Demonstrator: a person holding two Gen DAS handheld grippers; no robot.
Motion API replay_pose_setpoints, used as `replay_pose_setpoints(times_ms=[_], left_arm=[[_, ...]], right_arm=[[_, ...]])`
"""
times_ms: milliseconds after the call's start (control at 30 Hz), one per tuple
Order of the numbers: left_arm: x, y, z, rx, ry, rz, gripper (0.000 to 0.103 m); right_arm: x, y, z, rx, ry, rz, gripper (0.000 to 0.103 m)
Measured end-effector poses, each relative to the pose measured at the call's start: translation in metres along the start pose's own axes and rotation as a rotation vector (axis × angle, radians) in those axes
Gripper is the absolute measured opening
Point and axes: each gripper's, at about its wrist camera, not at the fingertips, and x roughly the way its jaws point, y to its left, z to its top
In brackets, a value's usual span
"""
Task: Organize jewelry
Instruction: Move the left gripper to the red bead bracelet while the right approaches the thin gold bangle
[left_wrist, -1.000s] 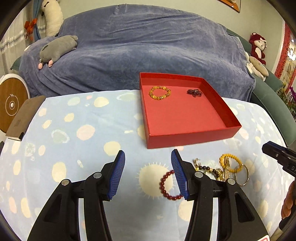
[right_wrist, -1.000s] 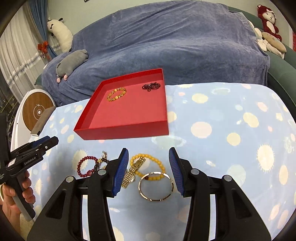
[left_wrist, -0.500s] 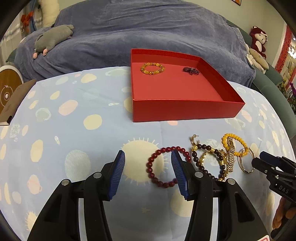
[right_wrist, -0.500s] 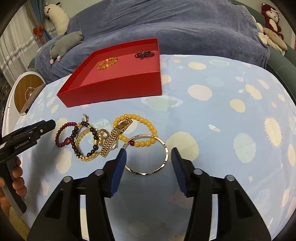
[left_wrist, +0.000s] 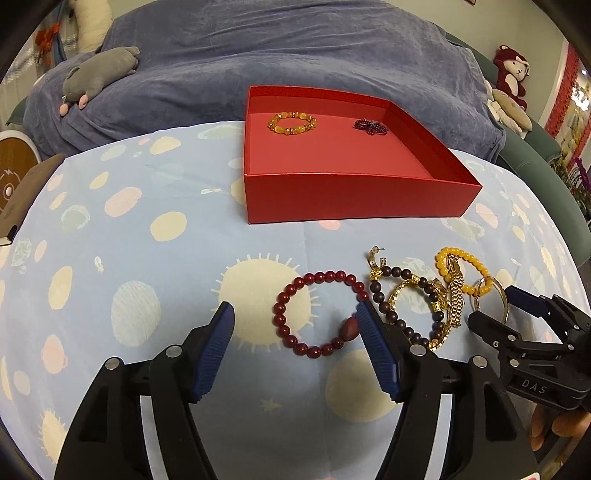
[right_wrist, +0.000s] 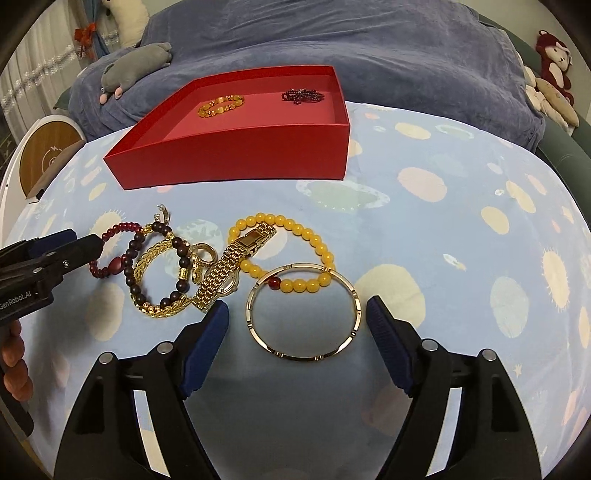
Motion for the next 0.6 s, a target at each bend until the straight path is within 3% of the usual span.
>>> replay_pose_setpoints(times_ms=[100, 333, 600], left_arm=[[0.003, -0.005, -0.001, 0.022, 0.008, 0.007, 0.068], [0.014, -0.012, -0.002, 0.054, 0.019, 0.021, 0.068], [0.014, 0.008, 0.005, -0.031, 0.015, 0.019, 0.068]], right_arm=[[0.0, 0.002, 0.001, -0.012, -0.009, -0.022, 0.06], [-0.001, 0.0, 0.001, -0.004, -0.011, -0.017, 0.06], [-0.004, -0.006, 0.002, 0.026, -0.009, 0.005, 0.06]])
